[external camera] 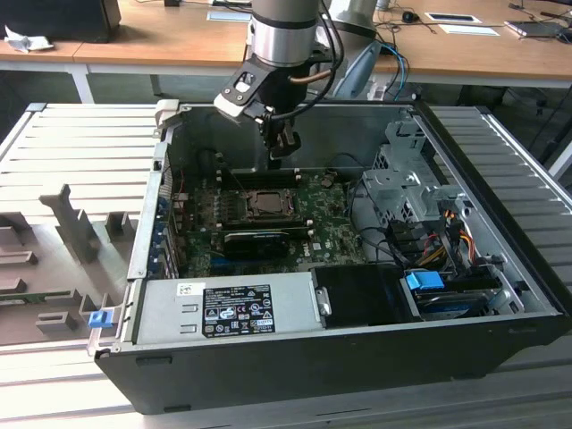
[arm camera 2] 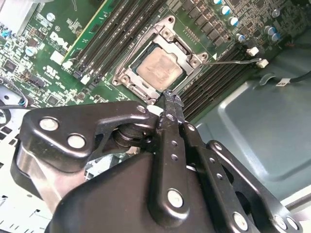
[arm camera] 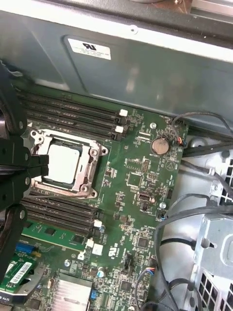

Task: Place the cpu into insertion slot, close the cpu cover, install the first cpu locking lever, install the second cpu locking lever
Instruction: 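Install the first cpu locking lever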

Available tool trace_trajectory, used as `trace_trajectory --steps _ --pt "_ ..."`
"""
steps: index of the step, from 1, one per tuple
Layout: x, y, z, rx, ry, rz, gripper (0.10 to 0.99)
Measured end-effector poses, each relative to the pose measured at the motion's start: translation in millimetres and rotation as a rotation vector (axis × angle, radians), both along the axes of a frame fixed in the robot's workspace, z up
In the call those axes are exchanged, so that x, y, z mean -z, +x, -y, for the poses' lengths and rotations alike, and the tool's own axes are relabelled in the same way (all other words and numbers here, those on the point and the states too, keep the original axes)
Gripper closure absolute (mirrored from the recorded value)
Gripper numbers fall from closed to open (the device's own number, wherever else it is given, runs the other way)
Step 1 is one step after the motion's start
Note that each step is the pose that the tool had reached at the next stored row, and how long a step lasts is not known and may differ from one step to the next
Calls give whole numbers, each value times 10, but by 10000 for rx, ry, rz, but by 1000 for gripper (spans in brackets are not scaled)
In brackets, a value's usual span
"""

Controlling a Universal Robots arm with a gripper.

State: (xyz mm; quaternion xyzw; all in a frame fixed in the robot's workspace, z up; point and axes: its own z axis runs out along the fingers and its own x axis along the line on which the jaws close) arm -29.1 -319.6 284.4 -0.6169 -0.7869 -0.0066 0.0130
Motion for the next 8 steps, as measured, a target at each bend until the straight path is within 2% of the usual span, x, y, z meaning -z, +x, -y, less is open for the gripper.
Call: trace_trajectory --steps 3,8 --pt "0 0 0 -60 -1 0 980" --pt "0 -1 0 -467 0 0 980"
